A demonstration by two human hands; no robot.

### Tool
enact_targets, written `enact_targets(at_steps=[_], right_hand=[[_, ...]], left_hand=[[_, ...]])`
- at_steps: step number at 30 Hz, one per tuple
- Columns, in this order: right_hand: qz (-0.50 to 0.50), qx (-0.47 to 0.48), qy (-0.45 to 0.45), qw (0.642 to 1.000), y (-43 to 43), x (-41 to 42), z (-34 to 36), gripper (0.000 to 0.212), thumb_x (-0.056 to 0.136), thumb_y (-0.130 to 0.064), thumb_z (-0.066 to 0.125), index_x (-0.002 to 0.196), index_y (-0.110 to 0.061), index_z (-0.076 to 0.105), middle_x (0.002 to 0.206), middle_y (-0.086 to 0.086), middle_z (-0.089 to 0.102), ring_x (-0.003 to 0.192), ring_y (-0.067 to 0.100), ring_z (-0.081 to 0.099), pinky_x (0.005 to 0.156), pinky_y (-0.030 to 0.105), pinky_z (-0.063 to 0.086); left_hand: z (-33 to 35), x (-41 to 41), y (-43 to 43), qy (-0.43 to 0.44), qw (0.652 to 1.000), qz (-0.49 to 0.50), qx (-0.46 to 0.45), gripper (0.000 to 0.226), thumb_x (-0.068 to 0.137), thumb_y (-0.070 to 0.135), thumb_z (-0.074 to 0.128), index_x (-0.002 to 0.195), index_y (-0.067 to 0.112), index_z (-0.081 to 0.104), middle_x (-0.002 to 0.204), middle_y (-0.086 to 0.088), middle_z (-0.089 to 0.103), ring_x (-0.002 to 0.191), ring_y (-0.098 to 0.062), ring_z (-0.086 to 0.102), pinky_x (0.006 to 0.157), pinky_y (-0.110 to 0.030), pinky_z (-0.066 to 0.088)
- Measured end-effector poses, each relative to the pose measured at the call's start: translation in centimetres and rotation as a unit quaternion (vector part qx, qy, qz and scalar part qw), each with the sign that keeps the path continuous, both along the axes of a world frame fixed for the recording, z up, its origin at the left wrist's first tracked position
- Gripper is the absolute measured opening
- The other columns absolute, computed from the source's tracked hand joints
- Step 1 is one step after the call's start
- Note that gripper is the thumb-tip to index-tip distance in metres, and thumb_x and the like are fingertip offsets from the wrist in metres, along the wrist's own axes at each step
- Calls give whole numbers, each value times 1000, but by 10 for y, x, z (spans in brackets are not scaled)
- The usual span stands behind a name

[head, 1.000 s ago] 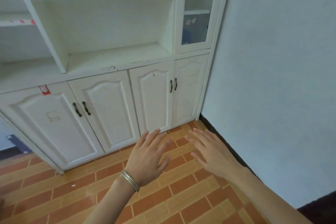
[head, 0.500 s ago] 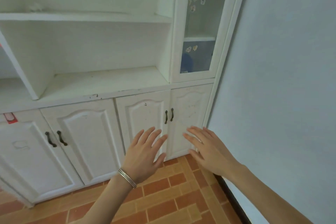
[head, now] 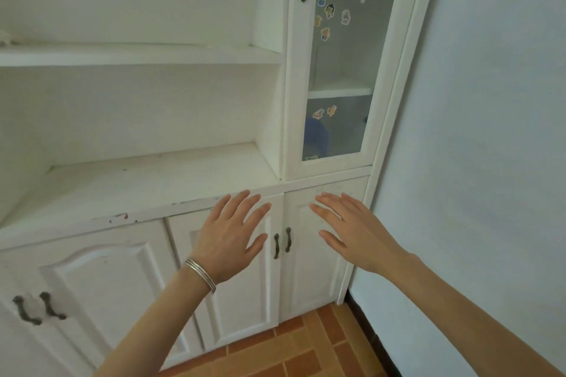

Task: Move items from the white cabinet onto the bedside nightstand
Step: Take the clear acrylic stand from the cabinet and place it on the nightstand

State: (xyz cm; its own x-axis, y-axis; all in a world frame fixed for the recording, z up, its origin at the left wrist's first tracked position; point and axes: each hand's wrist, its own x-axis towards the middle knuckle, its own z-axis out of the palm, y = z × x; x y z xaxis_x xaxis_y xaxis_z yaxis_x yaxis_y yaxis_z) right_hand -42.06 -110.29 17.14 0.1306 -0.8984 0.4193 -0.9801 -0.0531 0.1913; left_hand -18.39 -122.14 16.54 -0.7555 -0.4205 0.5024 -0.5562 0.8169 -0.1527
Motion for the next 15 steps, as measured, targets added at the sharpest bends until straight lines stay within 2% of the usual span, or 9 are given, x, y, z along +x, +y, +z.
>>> enact_targets(at_steps=[5, 11, 13, 15], right_hand=[[-15, -28, 1, 1000, -83, -38, 32, 52, 93, -41, 29, 131, -13, 52, 133, 7, 53, 124, 22, 49, 106, 43, 33], [-2, -77, 45, 996, -182, -72, 79, 51, 91, -37, 32, 128, -9, 54, 130, 7, 56, 122, 21, 49, 107, 38, 28], [16, -92, 56, 994, -210, -81, 91, 46, 91, -33, 39, 127, -8, 55, 129, 9, 56, 122, 22, 49, 107, 38, 29], [40, -109, 70, 991, -238, -91, 101, 42, 89, -26, 55, 126, -6, 54, 130, 11, 55, 122, 23, 48, 108, 39, 28]], left_hand=[[36, -47, -96, 11, 999, -21, -36, 52, 89, 44, 34, 126, 15, 58, 128, -10, 58, 123, -30, 51, 101, -51, 40], [91, -96, -202, 39, 995, -22, -88, 53, 87, 42, 36, 127, 14, 57, 129, -11, 56, 124, -31, 47, 103, -50, 37], [106, -107, -229, 51, 993, -14, -106, 55, 86, 42, 36, 128, 13, 57, 130, -12, 55, 125, -32, 46, 104, -51, 33], [121, -117, -250, 60, 991, -1, -121, 57, 84, 42, 36, 128, 12, 57, 130, -14, 55, 124, -33, 46, 103, -51, 32]])
